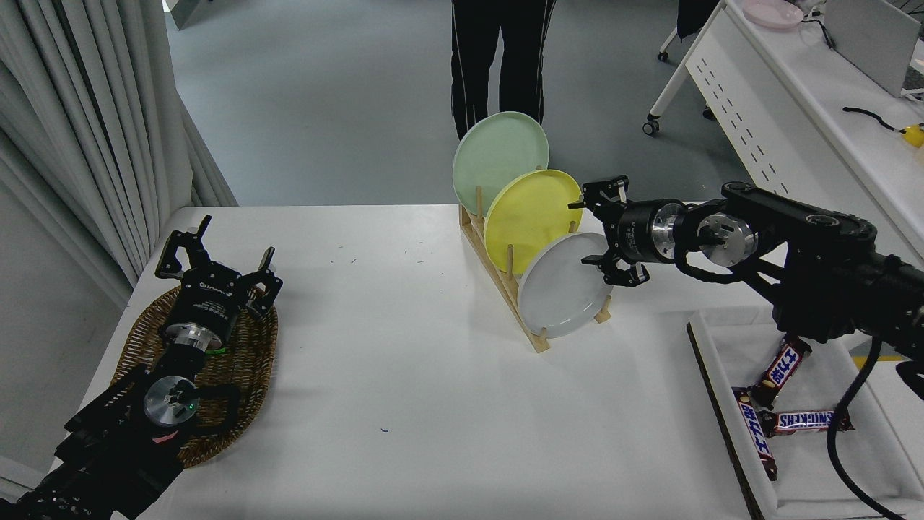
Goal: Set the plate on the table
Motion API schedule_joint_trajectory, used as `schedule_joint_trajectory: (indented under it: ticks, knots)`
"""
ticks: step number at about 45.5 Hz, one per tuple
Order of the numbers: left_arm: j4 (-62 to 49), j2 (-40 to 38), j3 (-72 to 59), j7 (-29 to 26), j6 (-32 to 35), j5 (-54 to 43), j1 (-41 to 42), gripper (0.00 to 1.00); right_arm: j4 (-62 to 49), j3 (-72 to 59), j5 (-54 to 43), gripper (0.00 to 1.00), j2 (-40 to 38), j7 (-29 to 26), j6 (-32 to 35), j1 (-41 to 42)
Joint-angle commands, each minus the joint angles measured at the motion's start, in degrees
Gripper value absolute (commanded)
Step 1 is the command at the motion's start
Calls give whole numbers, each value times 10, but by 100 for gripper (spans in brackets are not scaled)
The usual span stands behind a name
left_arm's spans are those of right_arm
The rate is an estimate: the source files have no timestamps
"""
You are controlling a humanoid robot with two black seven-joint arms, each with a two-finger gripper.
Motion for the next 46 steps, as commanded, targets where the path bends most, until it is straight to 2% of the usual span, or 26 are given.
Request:
schedule_joint_trajectory:
  ticks: [1, 9, 13, 20, 35, 46]
  knots:
    - [-1, 0, 0, 0, 0, 0, 0, 100, -5, 8, 20, 72, 8, 0, 1, -4]
    - [0, 0, 0, 0, 0, 0, 0, 100, -3, 8, 25, 65, 8, -1, 3, -4]
    - [-1, 0, 0, 0, 0, 0, 0, 100, -1, 8, 34, 52, 8, -2, 8, -4]
    - [-1, 0, 0, 0, 0, 0, 0, 100, 0, 8, 40, 51, 8, -2, 10, -2]
    - [-1, 0, 0, 0, 0, 0, 0, 100, 1, 8, 40, 39, 6, -3, 11, -2]
    - [0, 0, 0, 0, 0, 0, 0, 100, 1, 8, 40, 35, 5, -3, 10, -4]
